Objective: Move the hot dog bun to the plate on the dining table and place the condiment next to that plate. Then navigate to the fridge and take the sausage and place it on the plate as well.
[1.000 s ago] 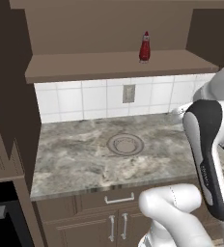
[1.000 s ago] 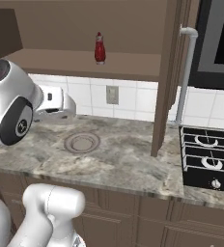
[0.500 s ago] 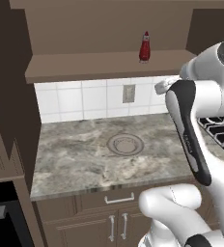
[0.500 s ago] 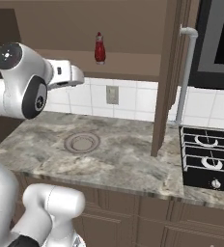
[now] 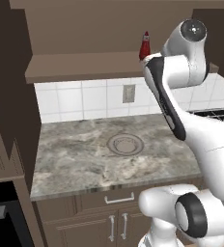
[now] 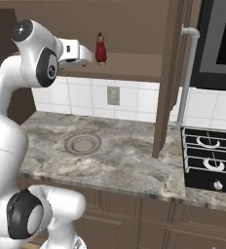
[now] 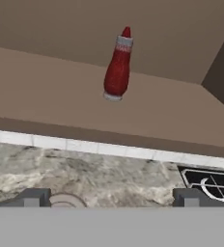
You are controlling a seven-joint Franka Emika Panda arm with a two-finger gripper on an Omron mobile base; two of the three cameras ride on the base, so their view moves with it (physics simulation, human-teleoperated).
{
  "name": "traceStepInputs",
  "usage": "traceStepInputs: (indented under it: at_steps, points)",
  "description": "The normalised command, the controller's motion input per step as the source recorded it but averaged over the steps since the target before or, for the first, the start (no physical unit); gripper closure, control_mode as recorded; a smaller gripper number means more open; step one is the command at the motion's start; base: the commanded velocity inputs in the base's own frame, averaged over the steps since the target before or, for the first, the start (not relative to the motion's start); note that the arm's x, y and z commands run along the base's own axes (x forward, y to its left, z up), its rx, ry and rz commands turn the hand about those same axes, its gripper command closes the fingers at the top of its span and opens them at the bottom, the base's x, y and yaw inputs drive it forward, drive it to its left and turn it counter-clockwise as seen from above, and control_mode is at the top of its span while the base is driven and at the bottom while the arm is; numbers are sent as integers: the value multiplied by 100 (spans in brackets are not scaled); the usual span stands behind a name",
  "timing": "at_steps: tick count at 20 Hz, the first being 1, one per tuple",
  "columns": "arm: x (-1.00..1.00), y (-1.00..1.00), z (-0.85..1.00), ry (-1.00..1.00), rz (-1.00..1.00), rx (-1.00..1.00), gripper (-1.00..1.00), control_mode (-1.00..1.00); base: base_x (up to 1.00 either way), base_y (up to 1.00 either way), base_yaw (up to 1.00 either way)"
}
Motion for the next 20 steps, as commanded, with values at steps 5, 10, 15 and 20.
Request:
traceStepInputs:
  at_steps: [5,10,15,20]
  points:
    - [98,0,0,0,0,11,-100,-100,0,0,0]
    - [88,0,0,-2,0,11,-100,-100,0,0,0]
    - [80,-1,0,-4,0,4,-100,-100,0,0,0]
    - [50,-14,0,0,-2,0,-100,-100,0,0,0]
